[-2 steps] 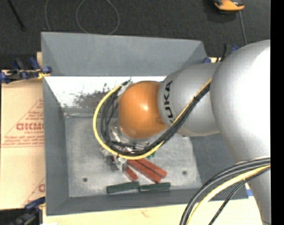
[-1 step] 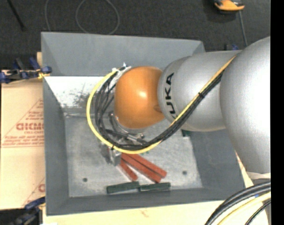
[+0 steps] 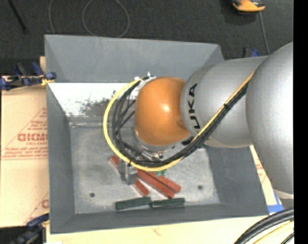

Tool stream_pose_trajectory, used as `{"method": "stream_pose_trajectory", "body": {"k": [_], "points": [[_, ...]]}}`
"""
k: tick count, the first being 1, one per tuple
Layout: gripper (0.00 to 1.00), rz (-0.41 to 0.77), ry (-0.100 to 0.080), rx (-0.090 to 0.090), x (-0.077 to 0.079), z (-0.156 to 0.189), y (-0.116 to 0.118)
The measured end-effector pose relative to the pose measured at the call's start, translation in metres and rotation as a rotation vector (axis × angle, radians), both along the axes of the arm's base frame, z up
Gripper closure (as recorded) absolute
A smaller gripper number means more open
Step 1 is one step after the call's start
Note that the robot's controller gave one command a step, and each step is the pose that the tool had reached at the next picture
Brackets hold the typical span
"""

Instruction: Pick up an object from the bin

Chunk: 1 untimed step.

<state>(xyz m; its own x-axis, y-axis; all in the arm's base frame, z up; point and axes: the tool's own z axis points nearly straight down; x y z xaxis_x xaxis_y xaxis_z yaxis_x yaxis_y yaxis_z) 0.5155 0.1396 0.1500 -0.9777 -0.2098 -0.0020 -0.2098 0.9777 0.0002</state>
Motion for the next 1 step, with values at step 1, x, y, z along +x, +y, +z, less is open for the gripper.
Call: {"method": "stream_pose_trajectory", "body": {"k": [1], "points": [[1.0,-0.065,0.004,-0.003,-0.0427,-0.0036,-0.0626]]}}
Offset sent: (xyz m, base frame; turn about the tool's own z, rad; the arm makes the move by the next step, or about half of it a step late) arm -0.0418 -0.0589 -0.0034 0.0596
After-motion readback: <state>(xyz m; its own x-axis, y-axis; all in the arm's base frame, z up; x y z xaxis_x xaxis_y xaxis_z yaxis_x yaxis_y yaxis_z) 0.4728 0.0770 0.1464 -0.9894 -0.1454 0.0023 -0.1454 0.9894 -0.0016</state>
